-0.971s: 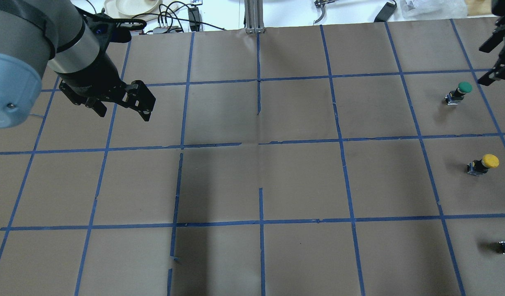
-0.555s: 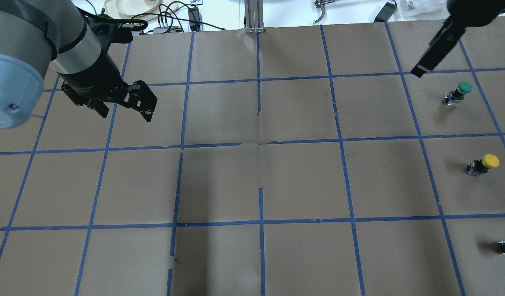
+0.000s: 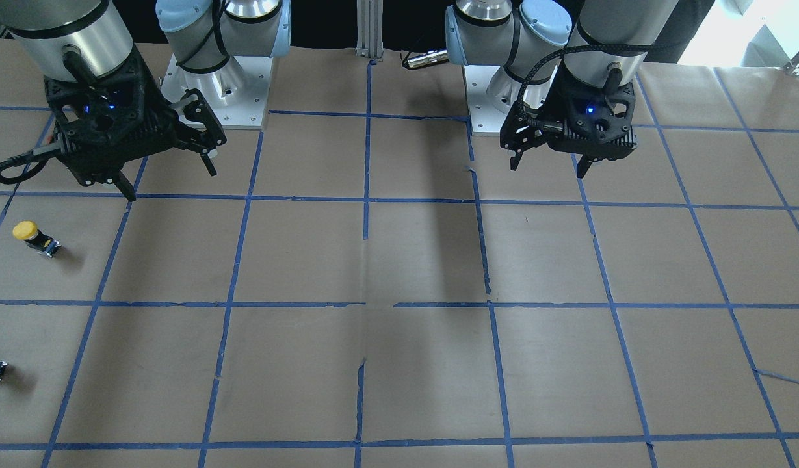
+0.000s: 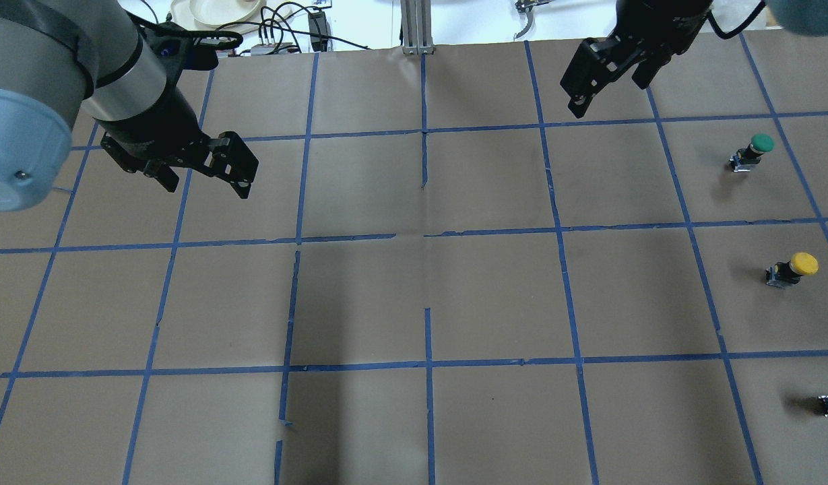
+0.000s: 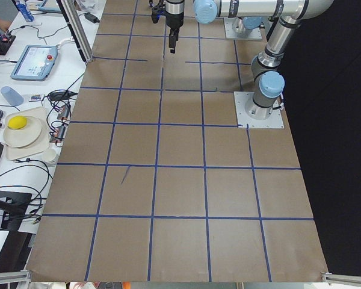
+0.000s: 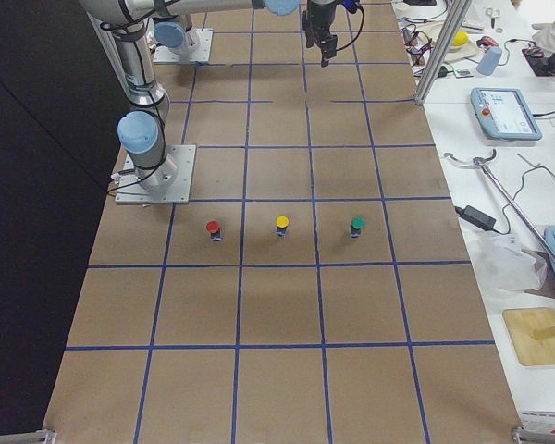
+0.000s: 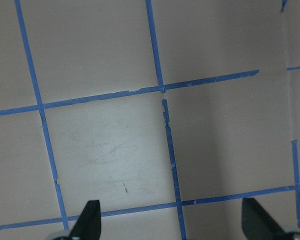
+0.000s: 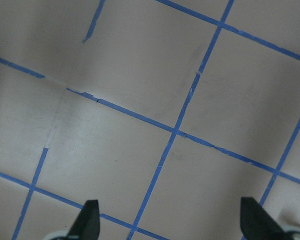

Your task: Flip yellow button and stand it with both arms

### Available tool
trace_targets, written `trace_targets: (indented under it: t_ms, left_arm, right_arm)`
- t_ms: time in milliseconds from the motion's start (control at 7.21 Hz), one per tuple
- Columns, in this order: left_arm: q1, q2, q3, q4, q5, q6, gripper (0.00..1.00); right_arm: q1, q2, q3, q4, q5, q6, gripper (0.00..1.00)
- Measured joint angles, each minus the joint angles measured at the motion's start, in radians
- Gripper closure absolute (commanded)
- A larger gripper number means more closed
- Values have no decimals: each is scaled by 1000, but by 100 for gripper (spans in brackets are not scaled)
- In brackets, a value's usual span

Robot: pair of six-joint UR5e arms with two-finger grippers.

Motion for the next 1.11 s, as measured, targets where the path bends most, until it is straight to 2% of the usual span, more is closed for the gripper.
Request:
trace_targets:
  t_ms: [416,1109]
  left_arm:
    - [0,0,0,1,0,0,0]
    - [0,-1,1,3,-1,0,0]
  right_arm:
    - [52,12,-2,-6,-55,255,1]
    - [55,10,12,-3,-62,292,2]
